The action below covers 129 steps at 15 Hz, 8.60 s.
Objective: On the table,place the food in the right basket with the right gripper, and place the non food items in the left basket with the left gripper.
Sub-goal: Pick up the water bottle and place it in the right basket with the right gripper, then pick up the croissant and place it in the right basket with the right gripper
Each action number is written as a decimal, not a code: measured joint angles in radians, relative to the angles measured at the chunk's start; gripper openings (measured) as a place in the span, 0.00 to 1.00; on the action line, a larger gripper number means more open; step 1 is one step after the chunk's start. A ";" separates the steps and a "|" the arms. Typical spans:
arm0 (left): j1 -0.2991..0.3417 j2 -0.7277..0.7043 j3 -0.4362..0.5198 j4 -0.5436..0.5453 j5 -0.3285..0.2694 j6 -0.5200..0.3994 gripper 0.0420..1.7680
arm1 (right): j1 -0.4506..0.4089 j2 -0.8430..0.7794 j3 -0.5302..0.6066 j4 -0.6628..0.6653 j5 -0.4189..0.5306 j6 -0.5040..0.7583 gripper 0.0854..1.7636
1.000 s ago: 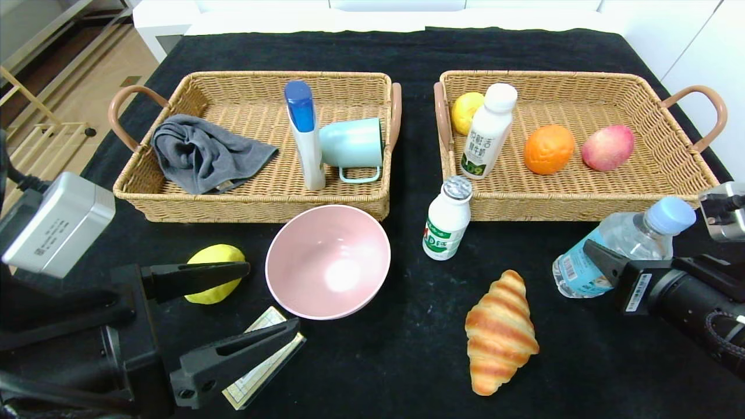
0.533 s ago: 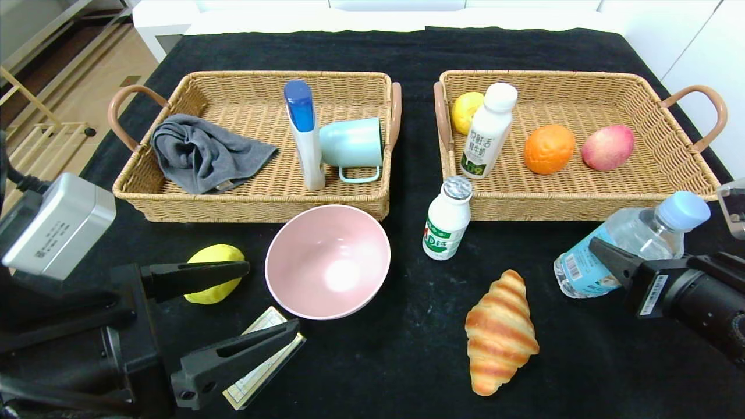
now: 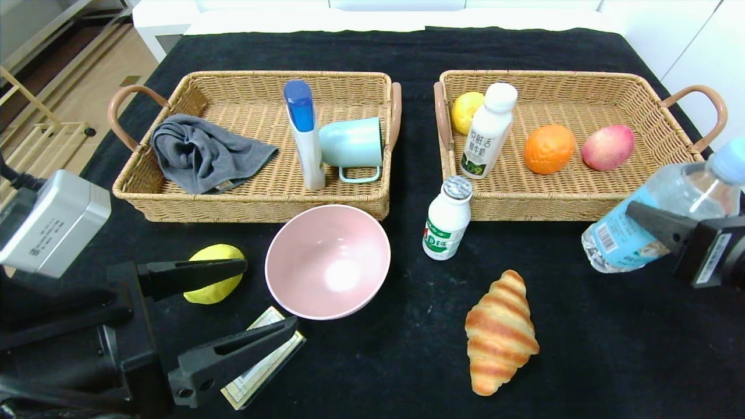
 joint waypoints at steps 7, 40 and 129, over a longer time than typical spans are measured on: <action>0.008 -0.005 0.001 -0.021 0.000 -0.001 0.97 | -0.136 0.046 -0.243 0.056 0.072 -0.062 0.50; 0.008 -0.024 0.001 -0.023 0.000 0.000 0.97 | -0.242 0.355 -0.361 -0.089 0.100 -0.054 0.77; 0.005 -0.040 0.023 -0.021 0.000 0.034 0.97 | 0.292 0.618 -0.704 1.051 0.001 0.751 0.44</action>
